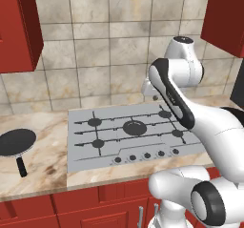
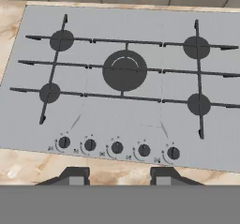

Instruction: Place both pans onto different burners. Then place the garlic and the steak on different pans.

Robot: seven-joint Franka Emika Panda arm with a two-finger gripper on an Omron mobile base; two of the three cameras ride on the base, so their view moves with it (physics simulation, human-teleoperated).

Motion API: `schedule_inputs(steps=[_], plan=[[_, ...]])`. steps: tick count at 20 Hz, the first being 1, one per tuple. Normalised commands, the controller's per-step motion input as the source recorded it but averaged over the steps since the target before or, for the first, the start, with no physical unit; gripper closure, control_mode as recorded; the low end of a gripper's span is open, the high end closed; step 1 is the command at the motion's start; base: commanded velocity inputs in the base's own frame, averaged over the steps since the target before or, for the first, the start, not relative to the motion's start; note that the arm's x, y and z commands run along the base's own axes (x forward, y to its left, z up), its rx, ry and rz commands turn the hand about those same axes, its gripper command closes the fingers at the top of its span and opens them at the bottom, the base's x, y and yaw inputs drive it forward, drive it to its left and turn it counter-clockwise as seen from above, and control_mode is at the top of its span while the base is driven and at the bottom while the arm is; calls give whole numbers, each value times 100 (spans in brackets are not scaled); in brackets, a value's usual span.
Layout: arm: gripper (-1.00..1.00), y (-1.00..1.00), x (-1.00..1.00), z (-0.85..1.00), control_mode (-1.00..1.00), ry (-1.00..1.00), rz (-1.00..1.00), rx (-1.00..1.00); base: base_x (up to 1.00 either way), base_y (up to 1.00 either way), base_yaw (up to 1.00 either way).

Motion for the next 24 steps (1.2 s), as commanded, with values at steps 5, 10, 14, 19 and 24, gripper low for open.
schedule_inputs(steps=[5,10,14,19,24], plan=[[-100,-34,-1,-3,-100,-3,1,0,0,0,0],[-100,-78,-15,-7,-100,-3,0,0,0,0,0],[-100,-81,-42,-12,-100,0,1,0,0,0,0],[-100,-69,-57,-18,-100,2,2,0,0,0,0],[-100,-54,-56,-20,-100,8,2,0,0,0,0]])
